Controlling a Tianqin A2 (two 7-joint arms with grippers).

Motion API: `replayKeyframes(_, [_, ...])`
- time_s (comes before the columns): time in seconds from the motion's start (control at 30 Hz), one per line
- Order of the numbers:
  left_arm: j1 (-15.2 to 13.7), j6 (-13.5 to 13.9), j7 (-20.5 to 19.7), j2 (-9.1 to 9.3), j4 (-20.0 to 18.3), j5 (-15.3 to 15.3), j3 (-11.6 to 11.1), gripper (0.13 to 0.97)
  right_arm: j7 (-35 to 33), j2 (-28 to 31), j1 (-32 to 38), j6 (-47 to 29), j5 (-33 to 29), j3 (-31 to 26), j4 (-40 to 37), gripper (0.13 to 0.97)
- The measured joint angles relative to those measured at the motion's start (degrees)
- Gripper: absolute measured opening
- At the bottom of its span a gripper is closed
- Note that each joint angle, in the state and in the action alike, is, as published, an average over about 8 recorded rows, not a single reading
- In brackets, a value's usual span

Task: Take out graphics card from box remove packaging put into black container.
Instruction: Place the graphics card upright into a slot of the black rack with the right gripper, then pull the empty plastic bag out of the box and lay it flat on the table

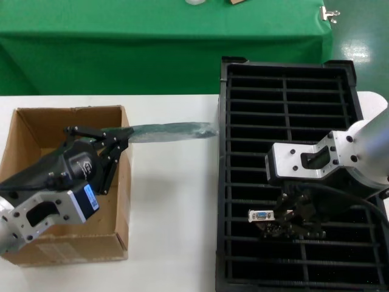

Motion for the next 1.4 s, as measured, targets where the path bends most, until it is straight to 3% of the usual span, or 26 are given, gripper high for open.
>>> replayKeyframes(0.93, [0.00,0.00,0.00,0.00,0.00,0.00,0.00,0.139,-3.30,-0.95,-3.94,0.01,-2.10,3.85,-1.27,0.217])
replayKeyframes(1.23, [0.00,0.00,0.00,0.00,0.00,0.00,0.00,0.139,-2.83,-0.60,-4.31,0.01,-2.04,4.58,0.47,0.312])
replayKeyframes(1.4, [0.00,0.00,0.00,0.00,0.00,0.00,0.00,0.139,-2.40,-0.33,-5.18,0.06,-2.13,6.17,2.10,0.413])
